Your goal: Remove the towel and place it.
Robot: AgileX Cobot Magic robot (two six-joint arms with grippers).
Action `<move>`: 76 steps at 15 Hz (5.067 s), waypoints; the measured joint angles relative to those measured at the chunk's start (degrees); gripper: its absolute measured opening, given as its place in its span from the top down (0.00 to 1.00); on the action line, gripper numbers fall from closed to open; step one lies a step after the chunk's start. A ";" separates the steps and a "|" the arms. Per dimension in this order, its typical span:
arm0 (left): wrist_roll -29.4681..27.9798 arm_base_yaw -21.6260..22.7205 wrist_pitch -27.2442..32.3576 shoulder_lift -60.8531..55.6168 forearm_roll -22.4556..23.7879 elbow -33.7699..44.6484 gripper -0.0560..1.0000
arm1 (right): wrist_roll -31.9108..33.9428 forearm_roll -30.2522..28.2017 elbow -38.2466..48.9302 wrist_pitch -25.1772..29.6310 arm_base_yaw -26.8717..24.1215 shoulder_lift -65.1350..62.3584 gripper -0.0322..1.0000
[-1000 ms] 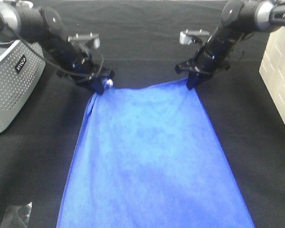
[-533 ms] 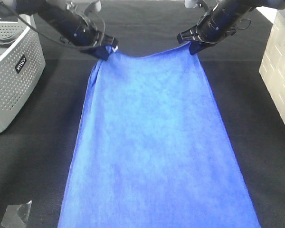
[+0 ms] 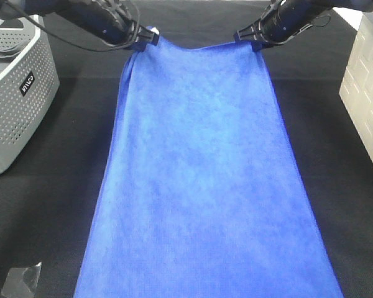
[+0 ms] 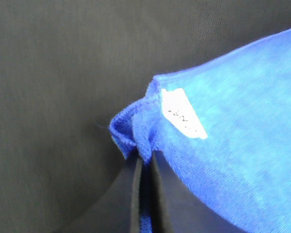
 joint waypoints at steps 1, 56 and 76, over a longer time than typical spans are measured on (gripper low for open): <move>0.17 -0.46 -2.23 0.00 0.00 0.00 0.92 | 0.00 0.00 0.00 -1.43 0.00 0.00 0.97; -27.16 9.57 39.02 -21.83 26.47 -0.06 0.20 | 16.39 -5.44 -0.06 40.39 -2.01 -25.90 0.24; -28.07 15.99 32.31 -90.53 26.70 54.43 0.20 | 25.55 -5.21 55.69 40.51 -2.12 -91.21 0.24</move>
